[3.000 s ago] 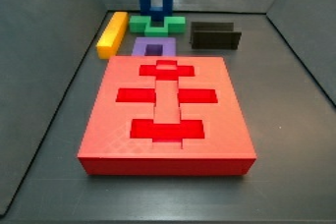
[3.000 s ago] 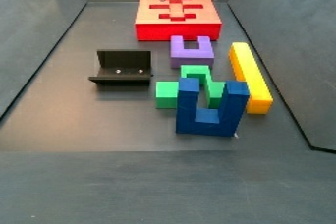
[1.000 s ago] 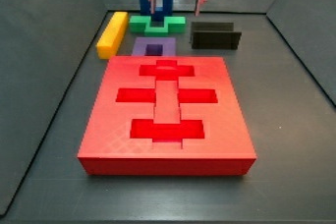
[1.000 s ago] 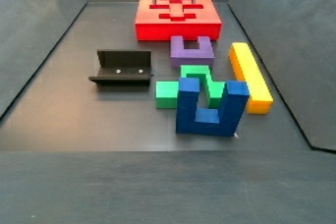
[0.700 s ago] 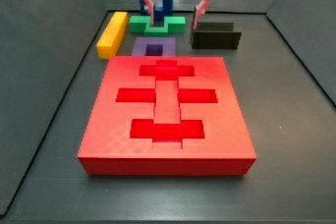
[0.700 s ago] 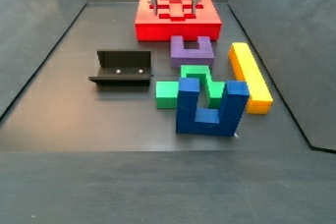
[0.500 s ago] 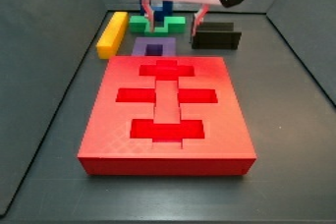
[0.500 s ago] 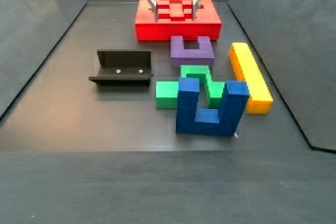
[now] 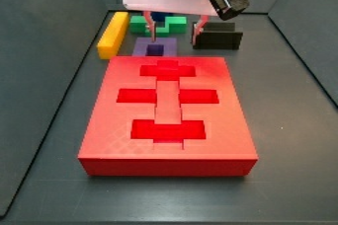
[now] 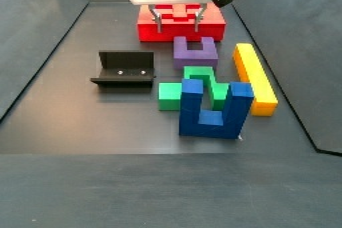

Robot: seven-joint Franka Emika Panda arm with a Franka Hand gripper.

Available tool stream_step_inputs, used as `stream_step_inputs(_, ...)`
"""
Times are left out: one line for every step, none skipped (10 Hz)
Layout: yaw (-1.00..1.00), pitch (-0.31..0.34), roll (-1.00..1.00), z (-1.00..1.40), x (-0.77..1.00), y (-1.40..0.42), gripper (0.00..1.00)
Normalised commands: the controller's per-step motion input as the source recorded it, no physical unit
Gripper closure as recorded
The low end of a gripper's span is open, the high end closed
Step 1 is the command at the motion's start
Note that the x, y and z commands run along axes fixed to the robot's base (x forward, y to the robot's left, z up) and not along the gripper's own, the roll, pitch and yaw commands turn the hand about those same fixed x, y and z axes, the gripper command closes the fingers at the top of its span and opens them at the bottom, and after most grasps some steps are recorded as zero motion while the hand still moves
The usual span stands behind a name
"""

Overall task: Pick up the purple object. Move up. Place the purple object on the fixture. Regrasp the purple object. Move to above the board. Insert the purple object.
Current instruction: Pick up the purple object.

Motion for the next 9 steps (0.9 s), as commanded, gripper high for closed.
stream_step_inputs(0.00, -0.181, -0.24, -0.26, -0.01, 0.00, 0.00)
stream_step_inputs(0.00, -0.181, -0.18, -0.39, 0.00, 0.00, 0.00)
stream_step_inputs(0.00, -0.196, -0.16, -0.33, -0.05, -0.02, 0.00)
stream_step_inputs(0.00, -0.211, -0.19, -0.28, 0.00, -0.01, 0.00)
stream_step_inputs(0.00, -0.121, -0.09, -0.08, 0.00, 0.00, 0.00)
stream_step_inputs(0.00, -0.093, -0.04, -0.09, -0.04, 0.00, 0.00)
stream_step_inputs(0.00, -0.061, 0.08, -0.16, -0.08, 0.00, 0.00)
stream_step_inputs(-0.03, -0.066, 0.33, -0.24, -0.09, 0.00, 0.00)
stream_step_inputs(0.00, -0.051, 0.33, -0.15, -0.03, -0.01, 0.00)
